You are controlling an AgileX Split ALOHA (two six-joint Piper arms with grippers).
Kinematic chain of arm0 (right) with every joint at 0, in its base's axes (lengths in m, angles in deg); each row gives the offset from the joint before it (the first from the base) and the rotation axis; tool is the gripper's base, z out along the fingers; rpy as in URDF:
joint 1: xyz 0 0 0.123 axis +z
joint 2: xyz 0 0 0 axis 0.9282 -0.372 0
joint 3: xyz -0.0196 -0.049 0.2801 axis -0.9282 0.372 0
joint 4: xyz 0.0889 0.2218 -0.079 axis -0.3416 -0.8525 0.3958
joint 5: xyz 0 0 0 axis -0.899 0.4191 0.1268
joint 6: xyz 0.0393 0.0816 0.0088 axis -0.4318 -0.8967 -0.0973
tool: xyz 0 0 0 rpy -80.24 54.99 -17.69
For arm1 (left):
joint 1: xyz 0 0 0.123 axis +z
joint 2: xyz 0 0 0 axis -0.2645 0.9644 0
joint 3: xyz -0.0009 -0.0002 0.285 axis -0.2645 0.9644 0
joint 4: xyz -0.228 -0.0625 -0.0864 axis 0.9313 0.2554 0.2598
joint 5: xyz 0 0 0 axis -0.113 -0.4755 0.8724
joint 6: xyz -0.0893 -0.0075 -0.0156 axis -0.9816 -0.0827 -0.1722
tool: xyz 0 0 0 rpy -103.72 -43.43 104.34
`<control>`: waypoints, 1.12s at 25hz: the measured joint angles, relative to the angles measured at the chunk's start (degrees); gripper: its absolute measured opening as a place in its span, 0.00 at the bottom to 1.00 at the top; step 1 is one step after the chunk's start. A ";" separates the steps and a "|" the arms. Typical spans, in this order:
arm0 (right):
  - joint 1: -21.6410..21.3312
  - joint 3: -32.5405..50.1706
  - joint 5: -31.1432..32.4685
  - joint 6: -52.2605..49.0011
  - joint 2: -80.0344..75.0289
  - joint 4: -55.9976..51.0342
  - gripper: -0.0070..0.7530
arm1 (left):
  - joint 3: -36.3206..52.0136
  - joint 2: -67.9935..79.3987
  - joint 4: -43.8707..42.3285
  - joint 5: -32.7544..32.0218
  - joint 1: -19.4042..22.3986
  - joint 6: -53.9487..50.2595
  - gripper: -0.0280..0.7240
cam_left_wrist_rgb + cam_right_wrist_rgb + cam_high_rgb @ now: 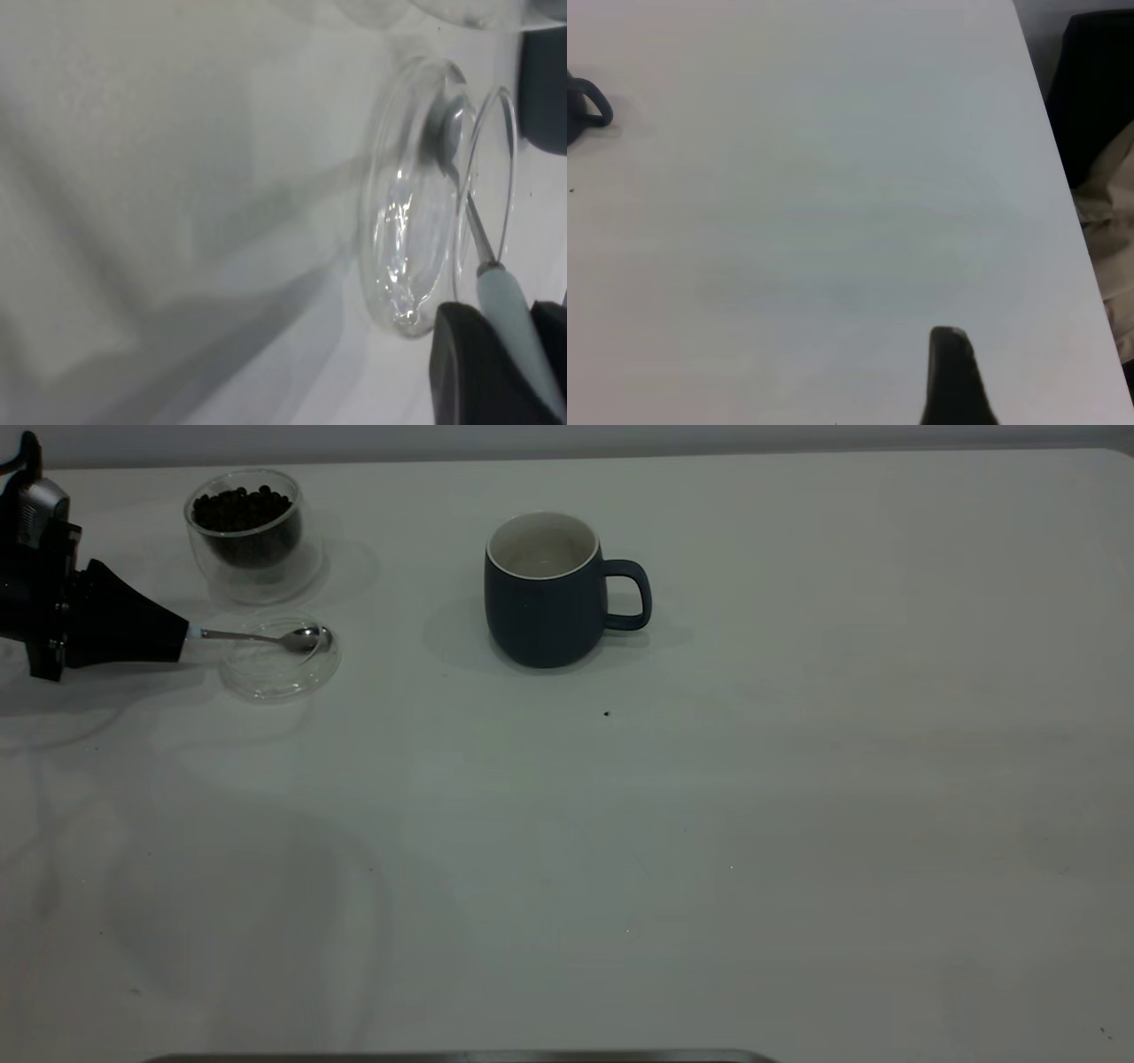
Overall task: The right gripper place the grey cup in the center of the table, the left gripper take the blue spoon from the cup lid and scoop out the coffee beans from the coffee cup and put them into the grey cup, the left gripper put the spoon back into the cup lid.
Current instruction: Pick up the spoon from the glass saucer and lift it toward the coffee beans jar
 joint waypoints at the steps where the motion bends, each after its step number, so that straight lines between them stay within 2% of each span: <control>1: 0.00 0.00 0.00 0.00 0.00 0.00 0.61 | 0.00 -0.23 0.00 0.00 0.00 -0.43 0.25; 4: 0.00 0.00 0.00 0.00 0.00 0.00 0.61 | 0.00 -1.55 -0.50 0.00 0.00 -1.41 0.20; 21: 0.00 0.00 0.00 0.00 0.00 0.00 0.61 | 0.00 -7.12 -5.47 0.15 0.00 -7.93 0.20; 28: 0.00 0.00 0.00 0.00 0.00 0.00 0.61 | 0.00 -8.12 -7.88 0.10 0.00 -14.61 0.20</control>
